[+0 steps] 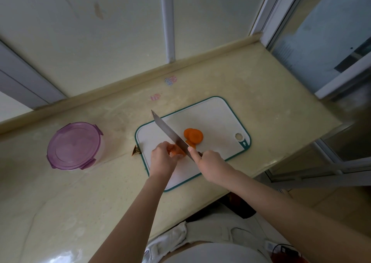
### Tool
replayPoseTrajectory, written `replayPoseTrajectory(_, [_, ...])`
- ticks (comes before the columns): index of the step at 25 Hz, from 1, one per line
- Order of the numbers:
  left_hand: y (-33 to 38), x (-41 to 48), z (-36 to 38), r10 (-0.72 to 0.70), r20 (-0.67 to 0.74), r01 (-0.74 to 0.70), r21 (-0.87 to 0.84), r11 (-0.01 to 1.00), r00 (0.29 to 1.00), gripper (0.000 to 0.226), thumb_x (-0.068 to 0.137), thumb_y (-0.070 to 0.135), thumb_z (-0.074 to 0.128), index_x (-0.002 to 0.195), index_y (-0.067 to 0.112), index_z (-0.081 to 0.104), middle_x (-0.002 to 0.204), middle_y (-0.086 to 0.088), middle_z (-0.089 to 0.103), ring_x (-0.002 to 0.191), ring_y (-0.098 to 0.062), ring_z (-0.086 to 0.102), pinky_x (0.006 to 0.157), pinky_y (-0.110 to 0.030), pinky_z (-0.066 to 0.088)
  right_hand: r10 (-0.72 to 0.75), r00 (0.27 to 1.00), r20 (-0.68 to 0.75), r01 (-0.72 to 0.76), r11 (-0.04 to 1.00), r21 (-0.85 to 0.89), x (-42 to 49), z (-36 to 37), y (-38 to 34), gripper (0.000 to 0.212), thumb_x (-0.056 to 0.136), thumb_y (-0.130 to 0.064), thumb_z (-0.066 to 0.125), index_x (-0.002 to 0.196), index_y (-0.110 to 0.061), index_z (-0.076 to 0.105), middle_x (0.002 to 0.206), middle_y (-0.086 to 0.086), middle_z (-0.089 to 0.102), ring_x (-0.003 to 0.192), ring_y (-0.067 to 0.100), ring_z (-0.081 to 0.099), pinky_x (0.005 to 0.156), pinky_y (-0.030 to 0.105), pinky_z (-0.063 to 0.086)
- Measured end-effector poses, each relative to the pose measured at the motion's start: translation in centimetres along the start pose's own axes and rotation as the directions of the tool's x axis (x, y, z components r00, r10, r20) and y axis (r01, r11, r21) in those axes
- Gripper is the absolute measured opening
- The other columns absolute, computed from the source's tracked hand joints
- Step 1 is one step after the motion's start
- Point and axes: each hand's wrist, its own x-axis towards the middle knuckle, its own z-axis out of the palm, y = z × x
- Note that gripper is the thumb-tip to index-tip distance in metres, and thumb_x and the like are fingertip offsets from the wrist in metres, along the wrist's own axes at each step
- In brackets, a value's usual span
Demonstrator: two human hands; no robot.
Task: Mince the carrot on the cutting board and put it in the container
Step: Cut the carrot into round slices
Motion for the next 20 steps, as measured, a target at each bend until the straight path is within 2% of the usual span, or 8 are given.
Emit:
replayPoseTrajectory(6, [-0.2,0.2,0.1,0.021,0.014,-0.021,0.033,0.999,1.0,0.031,0.082,0.027,0.069,0.107,0.009,0.06,0.101,-0.004,0.061,0.086,-0.013,0.052,0.073,-0.019,0.039,0.025,1.0,0.014,-0.025,1.0,0.011,1.1,-0.3,-1.1,0.06,0.097,-0.059,0.023,0.064,-0.013,0.042,0.063,0.004,0.047,0.057,0.014,0.046,0.051,0.025,0.032])
replayPoseTrajectory(10, [-0.7,-0.3,0.5,0.005,0.012,-0.004,-0.06,0.998,1.0,0.038,0.086,0.03,0.065,0.116,0.008,0.057,0.111,-0.004,0.06,0.097,-0.016,0.056,0.082,-0.022,0.044,0.012,1.0,0.013,-0.012,1.0,0.027,1.2,-0.5,-1.5,0.059,0.098,-0.058,0.024,0.064,-0.013,0.042,0.064,0.005,0.048,0.058,0.016,0.048,0.052,0.026,0.034])
replayPoseTrajectory(15, [-0.6,0.0,0.4,-0.002,-0.008,0.001,-0.064,0.998,1.0,0.031,0.083,0.026,0.069,0.107,0.009,0.06,0.102,-0.004,0.062,0.09,-0.014,0.055,0.078,-0.021,0.042,0.009,1.0,0.023,-0.01,1.0,0.02,1.5,-0.6,-1.3,0.057,0.097,-0.06,0.023,0.064,-0.016,0.037,0.064,0.004,0.044,0.058,0.016,0.044,0.052,0.026,0.034])
replayPoseTrajectory(20, [-0.4,0.0,0.3,-0.017,-0.012,0.017,-0.055,0.998,1.0,0.027,0.08,0.025,0.071,0.1,0.01,0.059,0.094,-0.002,0.059,0.084,-0.015,0.054,0.072,-0.02,0.038,-0.01,0.998,0.056,0.011,1.0,-0.017,0.6,-1.0,-2.0,0.057,0.098,-0.058,0.022,0.066,-0.014,0.041,0.065,0.004,0.046,0.057,0.015,0.045,0.051,0.026,0.033])
